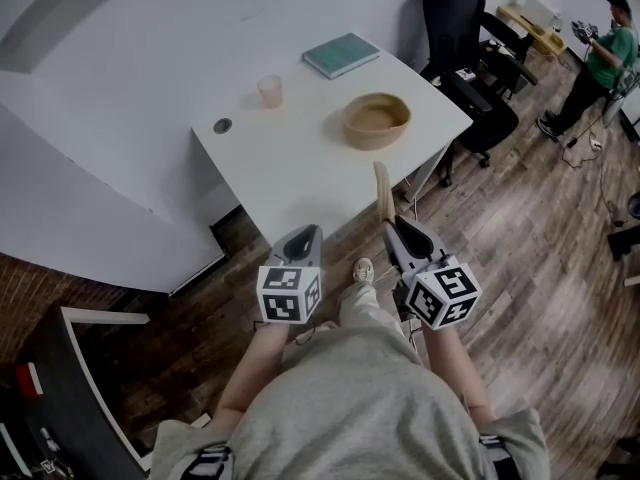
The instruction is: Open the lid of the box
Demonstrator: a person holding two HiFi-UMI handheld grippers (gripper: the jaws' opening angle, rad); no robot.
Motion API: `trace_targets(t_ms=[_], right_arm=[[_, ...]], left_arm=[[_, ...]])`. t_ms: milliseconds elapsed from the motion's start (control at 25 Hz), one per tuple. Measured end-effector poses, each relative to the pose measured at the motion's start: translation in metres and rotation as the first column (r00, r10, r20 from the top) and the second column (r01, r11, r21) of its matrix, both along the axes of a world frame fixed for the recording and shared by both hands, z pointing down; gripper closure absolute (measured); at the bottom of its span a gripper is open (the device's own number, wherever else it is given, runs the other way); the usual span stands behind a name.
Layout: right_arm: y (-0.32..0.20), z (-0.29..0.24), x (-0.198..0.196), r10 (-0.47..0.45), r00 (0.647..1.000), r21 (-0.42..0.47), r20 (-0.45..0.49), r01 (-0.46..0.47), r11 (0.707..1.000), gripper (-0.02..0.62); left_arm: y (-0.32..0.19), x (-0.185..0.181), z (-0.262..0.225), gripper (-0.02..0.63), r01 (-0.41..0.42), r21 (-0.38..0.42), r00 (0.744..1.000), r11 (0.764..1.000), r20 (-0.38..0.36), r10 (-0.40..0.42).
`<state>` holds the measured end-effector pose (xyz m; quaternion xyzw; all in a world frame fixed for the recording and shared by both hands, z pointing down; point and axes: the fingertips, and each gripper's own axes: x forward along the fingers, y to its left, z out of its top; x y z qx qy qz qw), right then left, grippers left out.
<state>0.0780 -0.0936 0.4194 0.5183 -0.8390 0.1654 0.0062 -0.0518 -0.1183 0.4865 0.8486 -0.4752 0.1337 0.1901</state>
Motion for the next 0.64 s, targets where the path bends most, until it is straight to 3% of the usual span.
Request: trace_targets(t_ms=[640], right_arm=[[-0.0014,-0.0026,0.0023,0.004,1.0,0.006,0.001,-0.004,1.0,0.528]], left_arm=[[0.0003,0.0033,-0.005,0.588,-0.009,0.013,1.0,1.0,0.001,0.009]])
